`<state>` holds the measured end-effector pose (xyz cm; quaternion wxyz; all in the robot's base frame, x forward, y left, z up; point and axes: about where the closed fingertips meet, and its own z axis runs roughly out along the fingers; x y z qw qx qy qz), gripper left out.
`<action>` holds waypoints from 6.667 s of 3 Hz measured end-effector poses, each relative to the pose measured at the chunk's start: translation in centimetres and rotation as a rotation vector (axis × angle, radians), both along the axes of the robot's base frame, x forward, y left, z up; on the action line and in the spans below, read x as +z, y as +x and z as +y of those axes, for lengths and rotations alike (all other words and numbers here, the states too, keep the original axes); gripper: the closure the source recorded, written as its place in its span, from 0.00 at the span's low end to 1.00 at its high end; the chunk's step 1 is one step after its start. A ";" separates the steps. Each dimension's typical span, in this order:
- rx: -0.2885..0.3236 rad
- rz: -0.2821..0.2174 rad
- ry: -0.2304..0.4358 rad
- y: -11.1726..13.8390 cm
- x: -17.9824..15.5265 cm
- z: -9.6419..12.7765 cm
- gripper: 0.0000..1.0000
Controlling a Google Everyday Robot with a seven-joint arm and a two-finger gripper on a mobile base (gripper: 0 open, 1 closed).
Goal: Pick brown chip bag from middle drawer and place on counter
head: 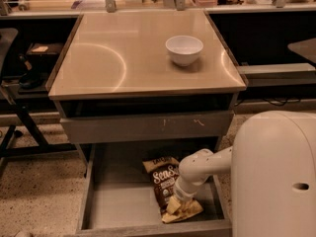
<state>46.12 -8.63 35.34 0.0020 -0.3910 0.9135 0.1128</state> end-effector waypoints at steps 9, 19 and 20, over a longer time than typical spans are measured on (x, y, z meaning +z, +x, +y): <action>0.272 -0.096 0.195 -5.3 22.9 5.2 1.00; 0.610 -0.354 0.133 9.2 52.1 16.2 1.00; 0.619 -0.348 0.124 12.3 52.9 17.2 1.00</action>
Offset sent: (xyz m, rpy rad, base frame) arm -0.0207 0.0102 0.0610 0.0513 -0.0077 0.0781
